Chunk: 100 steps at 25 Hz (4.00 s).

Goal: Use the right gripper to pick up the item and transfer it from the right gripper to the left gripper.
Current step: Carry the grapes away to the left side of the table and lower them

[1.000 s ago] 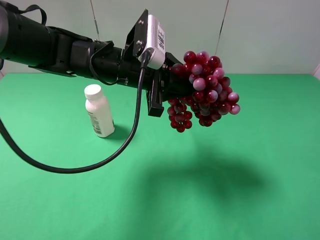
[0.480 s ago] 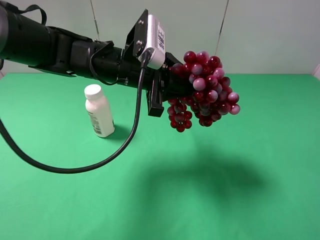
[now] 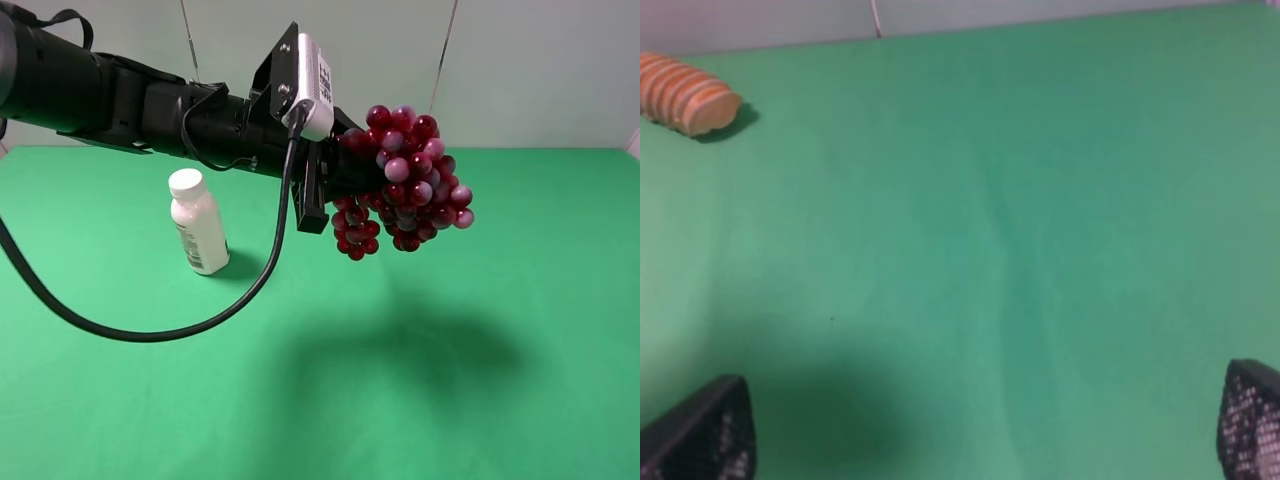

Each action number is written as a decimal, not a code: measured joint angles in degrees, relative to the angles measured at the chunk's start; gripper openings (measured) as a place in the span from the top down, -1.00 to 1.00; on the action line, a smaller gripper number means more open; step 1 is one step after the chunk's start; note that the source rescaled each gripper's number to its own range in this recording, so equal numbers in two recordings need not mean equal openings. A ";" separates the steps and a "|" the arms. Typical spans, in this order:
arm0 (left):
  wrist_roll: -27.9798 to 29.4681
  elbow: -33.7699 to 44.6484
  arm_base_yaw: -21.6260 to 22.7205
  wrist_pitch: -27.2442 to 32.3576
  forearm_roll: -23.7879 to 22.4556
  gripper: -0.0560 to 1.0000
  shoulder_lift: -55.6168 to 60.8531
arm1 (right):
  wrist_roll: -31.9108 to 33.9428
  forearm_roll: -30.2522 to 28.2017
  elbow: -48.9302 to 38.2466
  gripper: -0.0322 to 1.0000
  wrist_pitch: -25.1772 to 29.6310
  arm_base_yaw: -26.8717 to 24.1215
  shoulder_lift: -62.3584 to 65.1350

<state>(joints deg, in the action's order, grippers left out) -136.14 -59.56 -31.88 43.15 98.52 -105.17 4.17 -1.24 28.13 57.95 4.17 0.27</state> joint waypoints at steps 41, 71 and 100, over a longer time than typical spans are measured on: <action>31.39 -1.98 9.63 -11.22 -21.18 0.89 16.42 | -0.44 1.24 0.00 -1.00 -0.06 -0.84 0.00; 82.49 7.68 28.57 -34.89 -56.52 0.89 18.45 | -0.44 1.24 0.00 -1.00 0.02 -0.84 0.00; 87.53 14.50 31.32 -43.15 -56.08 0.89 2.16 | -0.44 1.24 0.00 -1.00 -0.10 -0.84 0.00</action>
<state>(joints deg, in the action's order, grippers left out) -48.61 -45.06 -0.55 0.00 42.44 -103.01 3.73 0.00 28.13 57.85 3.33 0.27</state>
